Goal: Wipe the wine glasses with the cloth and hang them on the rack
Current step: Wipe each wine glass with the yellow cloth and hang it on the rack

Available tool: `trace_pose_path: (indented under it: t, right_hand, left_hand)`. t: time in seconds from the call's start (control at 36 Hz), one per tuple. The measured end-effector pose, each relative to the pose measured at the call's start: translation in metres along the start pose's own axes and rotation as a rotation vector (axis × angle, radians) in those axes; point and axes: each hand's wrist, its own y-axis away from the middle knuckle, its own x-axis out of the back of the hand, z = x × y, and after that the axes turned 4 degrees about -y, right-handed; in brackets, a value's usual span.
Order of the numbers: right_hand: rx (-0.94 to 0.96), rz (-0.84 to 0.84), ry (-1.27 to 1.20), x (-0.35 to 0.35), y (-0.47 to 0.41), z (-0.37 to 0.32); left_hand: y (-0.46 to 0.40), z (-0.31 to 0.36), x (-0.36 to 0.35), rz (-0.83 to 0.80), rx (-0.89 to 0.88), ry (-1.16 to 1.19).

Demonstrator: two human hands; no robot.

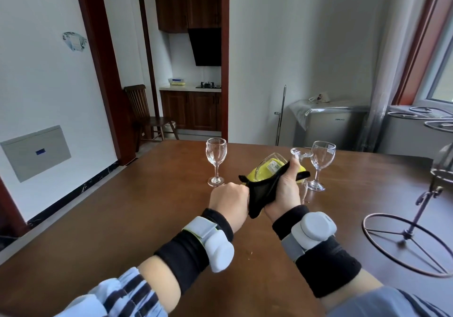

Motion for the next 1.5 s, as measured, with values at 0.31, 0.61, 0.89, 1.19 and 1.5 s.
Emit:
trace_pose_path:
  t: [0.31,0.61,0.89,1.19,1.5]
  right_hand:
    - [-0.047,-0.303,0.047,0.004,0.008,-0.008]
    - [-0.157,-0.521,0.093,0.004,0.020,-0.019]
    - [0.048,-0.063,0.115,-0.008,0.012,-0.016]
    - [0.134,0.164,0.048,-0.015,0.009,-0.020]
    - [0.047,-0.007,0.054,-0.014,0.017,-0.001]
  left_hand:
    - [-0.006,-0.015,-0.005,-0.160,0.103,0.746]
    - [0.001,-0.017,0.004,-0.400,0.130,1.155]
    - [-0.006,-0.012,0.008,-0.084,0.091,0.512]
    - [0.000,-0.010,-0.009,0.290,-0.204,-0.128]
    - [-0.003,-0.008,-0.004,0.249,-0.072,-0.001]
